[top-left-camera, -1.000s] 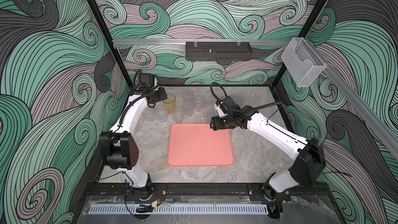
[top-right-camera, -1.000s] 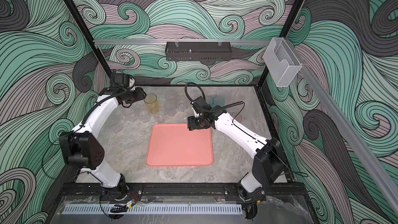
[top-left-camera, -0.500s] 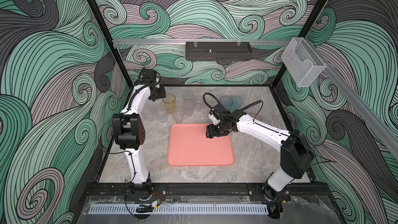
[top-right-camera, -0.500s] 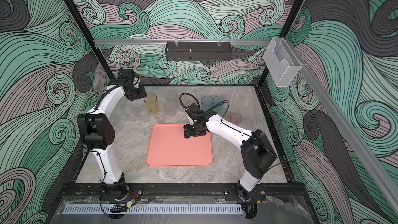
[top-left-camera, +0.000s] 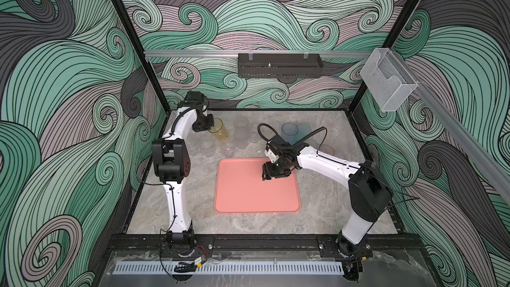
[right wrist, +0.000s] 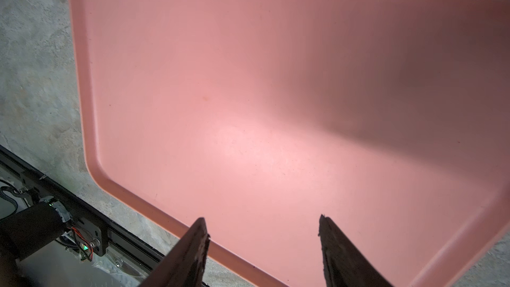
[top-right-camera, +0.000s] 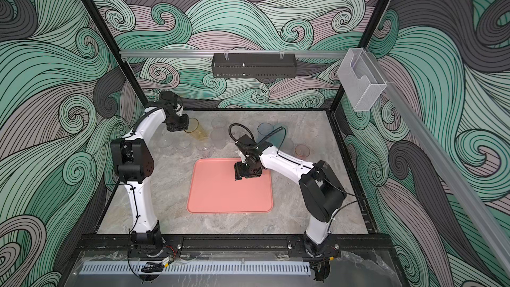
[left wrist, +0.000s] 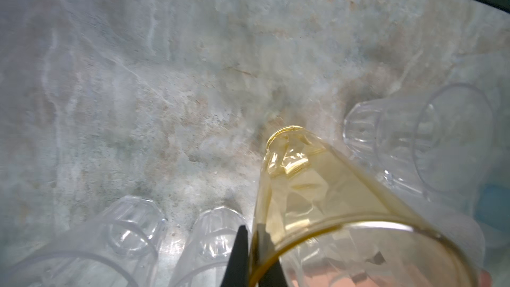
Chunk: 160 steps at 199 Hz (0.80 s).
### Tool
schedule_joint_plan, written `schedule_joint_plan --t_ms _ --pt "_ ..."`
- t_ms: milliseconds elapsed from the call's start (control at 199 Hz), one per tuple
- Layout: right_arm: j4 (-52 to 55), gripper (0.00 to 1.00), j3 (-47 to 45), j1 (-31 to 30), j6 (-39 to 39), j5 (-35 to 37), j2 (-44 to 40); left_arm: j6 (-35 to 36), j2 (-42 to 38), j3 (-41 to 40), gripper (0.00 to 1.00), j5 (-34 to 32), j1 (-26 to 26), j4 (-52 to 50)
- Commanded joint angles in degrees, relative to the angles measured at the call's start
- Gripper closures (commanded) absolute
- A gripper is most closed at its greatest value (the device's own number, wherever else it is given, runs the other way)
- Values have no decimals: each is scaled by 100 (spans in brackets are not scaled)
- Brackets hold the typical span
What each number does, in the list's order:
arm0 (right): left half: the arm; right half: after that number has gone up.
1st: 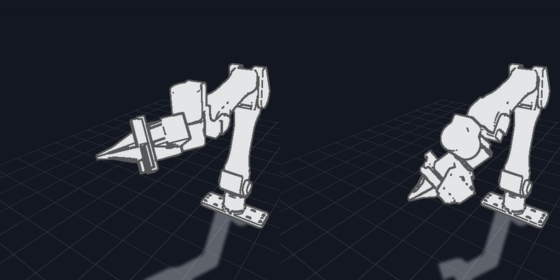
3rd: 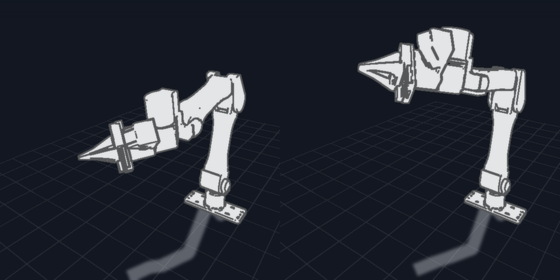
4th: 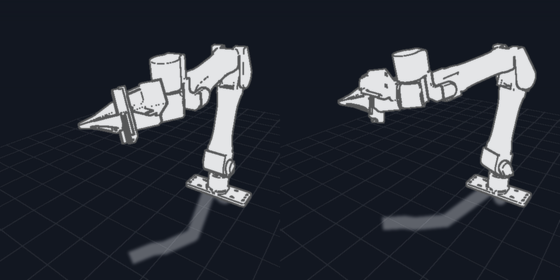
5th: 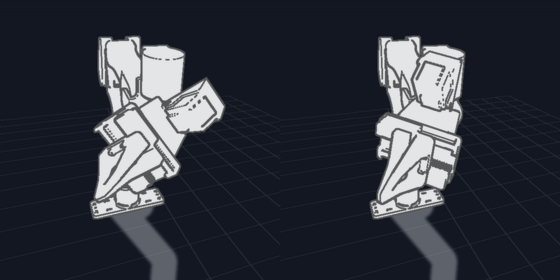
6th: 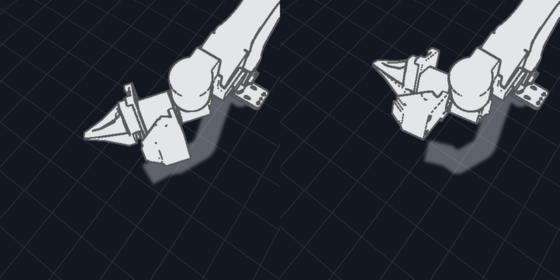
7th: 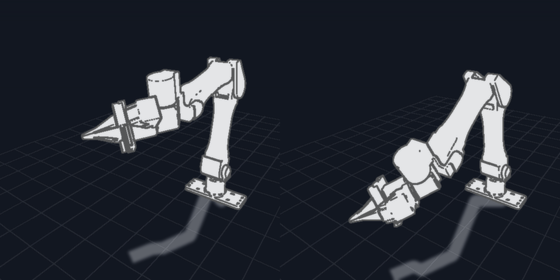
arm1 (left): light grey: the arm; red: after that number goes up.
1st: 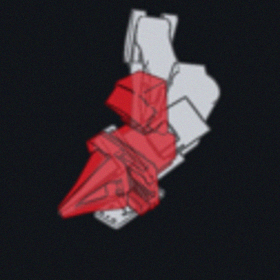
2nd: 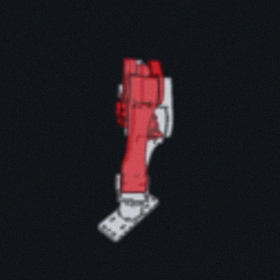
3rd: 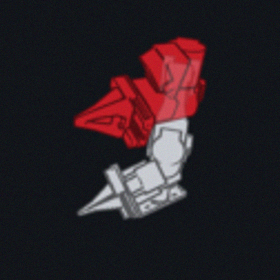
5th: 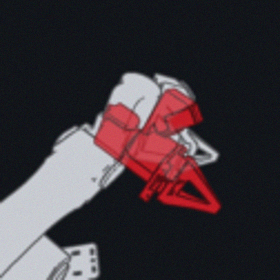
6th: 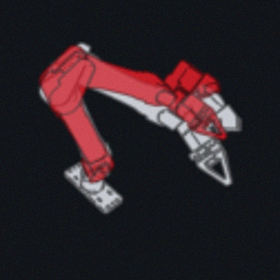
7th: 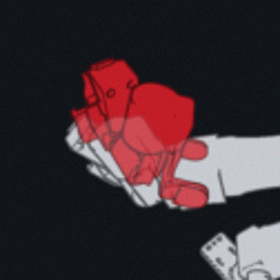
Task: Place the glasses into the tray
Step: Pick up the glass from the top-left of the table.
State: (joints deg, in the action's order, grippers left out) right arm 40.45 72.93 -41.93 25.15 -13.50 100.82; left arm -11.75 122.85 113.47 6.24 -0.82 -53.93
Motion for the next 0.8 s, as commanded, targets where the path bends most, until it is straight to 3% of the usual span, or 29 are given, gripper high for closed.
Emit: schedule_joint_plan --t_ms 0,341,451,617,797 --pt "40 36 117 -27 8 -65 51 -51 -5 177 99 -37 -32 -268" --pt "116 38 212 -26 -11 -74 70 -128 -1104 268 100 -92 -49 -440" --pt "112 39 248 -30 5 -72 66 -30 -1741 154 100 -498 -195 -605" --pt "80 41 309 -26 48 40 119 432 -2971 -855 100 -1009 -603 -564" --pt "4 42 269 -86 207 99 -33 136 -4238 -2341 100 -1135 -1076 -834"
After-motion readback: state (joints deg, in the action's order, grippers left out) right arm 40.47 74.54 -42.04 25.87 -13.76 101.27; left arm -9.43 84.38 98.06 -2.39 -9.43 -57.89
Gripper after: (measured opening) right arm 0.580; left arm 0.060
